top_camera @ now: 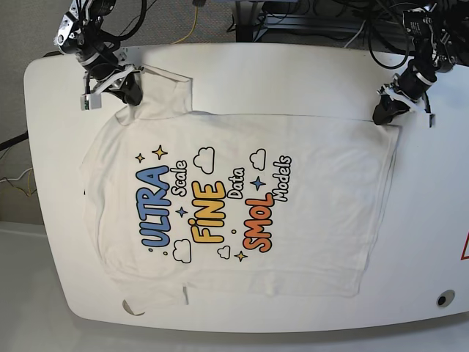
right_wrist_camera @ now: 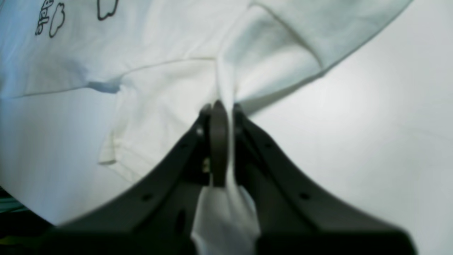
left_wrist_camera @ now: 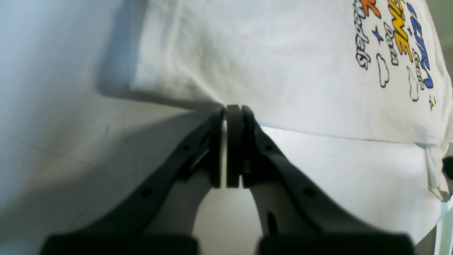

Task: Fold the T-shirt properly
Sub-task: 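Lower the left gripper and grasp the other shoulder corner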

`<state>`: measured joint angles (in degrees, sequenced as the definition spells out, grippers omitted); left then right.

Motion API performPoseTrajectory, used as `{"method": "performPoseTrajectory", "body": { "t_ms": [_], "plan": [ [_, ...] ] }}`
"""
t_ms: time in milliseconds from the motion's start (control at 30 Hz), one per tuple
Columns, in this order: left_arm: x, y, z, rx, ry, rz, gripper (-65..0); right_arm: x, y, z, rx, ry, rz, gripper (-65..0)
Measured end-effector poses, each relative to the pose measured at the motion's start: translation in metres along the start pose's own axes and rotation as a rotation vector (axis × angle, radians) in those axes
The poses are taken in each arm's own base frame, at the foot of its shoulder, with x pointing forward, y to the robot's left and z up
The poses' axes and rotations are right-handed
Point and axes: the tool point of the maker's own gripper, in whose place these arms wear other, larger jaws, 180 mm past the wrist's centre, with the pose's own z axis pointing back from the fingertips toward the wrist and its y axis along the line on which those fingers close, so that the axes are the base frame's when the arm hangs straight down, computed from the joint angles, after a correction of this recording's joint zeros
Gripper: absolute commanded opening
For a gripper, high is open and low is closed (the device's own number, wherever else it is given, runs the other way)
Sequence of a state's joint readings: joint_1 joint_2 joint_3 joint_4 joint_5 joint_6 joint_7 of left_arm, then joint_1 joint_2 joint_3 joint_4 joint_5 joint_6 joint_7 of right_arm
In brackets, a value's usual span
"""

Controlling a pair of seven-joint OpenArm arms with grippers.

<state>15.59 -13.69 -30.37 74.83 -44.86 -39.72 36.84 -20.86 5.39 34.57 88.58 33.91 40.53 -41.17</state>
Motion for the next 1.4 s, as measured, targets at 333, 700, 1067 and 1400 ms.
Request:
{"method": "performPoseTrajectory", "body": {
  "t_ms": [333, 700, 1067, 1400],
  "plan": [
    [0.004, 0.012, 0.009, 0.039, -0.007, 0.019, -65.0, 0.0, 0.001, 0.0, 0.0, 0.002, 0.001, -65.0],
    [0.001, -0.001, 0.007, -0.01, 0.033, 0.022, -51.2, -0.001, 0.002, -0.001, 0.004, 0.002, -0.001, -65.0],
    [0.013, 0.001, 0.014, -0.001, -0.003, -0.004, -9.8, -0.003, 0.002, -0.001, 0.005, 0.002, -0.007, -65.0],
    [0.034, 0.014, 0.017, 0.057, -0.064, -0.025, -17.0, -0.001, 0.002, -0.001, 0.007, -0.004, -0.01, -65.0]
  ]
}}
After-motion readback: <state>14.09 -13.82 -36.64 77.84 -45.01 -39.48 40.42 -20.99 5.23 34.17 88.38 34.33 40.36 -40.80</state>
